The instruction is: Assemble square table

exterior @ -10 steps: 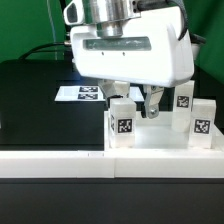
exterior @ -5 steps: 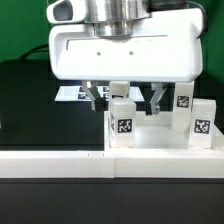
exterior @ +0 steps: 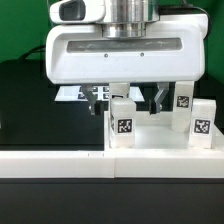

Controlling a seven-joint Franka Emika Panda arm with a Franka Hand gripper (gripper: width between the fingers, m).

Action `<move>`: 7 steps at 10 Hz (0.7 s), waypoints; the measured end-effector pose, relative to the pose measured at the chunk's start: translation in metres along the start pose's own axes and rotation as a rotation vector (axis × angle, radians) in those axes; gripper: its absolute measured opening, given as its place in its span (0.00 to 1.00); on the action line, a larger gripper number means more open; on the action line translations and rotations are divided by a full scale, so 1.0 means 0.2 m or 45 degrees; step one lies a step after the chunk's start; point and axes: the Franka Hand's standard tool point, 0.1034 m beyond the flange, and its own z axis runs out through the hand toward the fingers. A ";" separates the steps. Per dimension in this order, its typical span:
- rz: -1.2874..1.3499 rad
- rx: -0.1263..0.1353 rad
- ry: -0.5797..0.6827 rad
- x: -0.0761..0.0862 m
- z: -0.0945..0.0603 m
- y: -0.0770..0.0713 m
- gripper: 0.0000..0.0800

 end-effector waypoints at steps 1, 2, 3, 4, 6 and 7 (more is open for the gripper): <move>0.004 0.000 0.000 0.00 0.00 0.00 0.65; 0.109 0.002 0.000 0.00 0.00 0.00 0.48; 0.196 0.000 0.000 0.00 0.00 0.01 0.48; 0.347 -0.002 0.000 0.00 0.00 0.01 0.36; 0.590 -0.001 0.009 0.00 0.00 0.02 0.36; 0.778 0.001 0.008 0.00 0.00 0.03 0.36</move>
Offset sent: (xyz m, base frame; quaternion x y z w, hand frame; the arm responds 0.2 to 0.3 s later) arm 0.0000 0.0000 0.0000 0.0000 0.0000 0.2571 0.9664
